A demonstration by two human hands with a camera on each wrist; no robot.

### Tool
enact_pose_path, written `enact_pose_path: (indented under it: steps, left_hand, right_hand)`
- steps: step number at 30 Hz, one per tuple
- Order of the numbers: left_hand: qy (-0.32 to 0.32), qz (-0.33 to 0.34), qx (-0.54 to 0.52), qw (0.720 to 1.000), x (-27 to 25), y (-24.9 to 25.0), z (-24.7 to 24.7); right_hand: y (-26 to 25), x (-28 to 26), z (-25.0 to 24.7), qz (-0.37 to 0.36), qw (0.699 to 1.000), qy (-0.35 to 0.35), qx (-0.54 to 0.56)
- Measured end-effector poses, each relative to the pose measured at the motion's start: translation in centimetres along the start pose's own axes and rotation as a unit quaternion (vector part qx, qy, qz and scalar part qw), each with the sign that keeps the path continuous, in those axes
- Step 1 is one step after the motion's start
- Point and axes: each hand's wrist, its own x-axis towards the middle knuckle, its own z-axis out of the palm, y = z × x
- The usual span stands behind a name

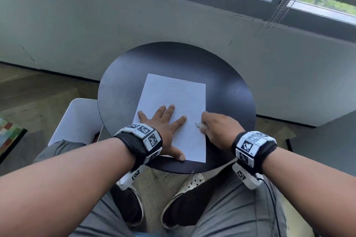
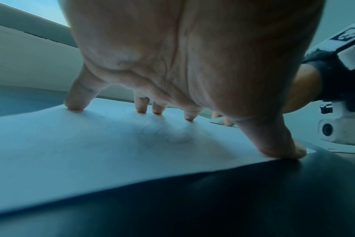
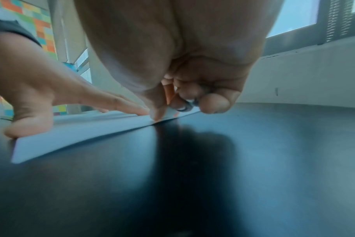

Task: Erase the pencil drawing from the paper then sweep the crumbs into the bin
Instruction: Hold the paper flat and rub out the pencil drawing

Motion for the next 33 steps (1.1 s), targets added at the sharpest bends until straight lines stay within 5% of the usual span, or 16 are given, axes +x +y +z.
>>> enact_pose_path:
  steps: [6,10,15,21,33]
  left_hand:
    - [-0.01,-0.006,0.003,1.0,-0.2,0.3,-0.1]
    - [-0.007,-0.009,0.004,1.0,-0.4,0.4,-0.2]
    - [-0.005,-0.004,-0.004,1.0,-0.8,0.4,-0.3]
    - [-0.016,0.015,0.031,0.999,-1.2,-0.3,-1.2]
    - [0.004,0.08,0.082,0.993,-0.6,-2.8,-1.0]
  right_hand:
    - [-2.6,-3.2,1.3,-0.189,0.98,-0.059,-0.006]
    - [-1.4,-0.3,-0.6,-0.011,1.0,-0.016,-0.006]
    - [-5.2,-1.2,0.5,-0.166,0.984,-0.059,-0.003]
    - [-1.5,0.8,-2.1,-0.003,0.999,-0.048,0.022]
    - [-1.8,0.8,-1.2,0.032,0.999,-0.026,-0.004]
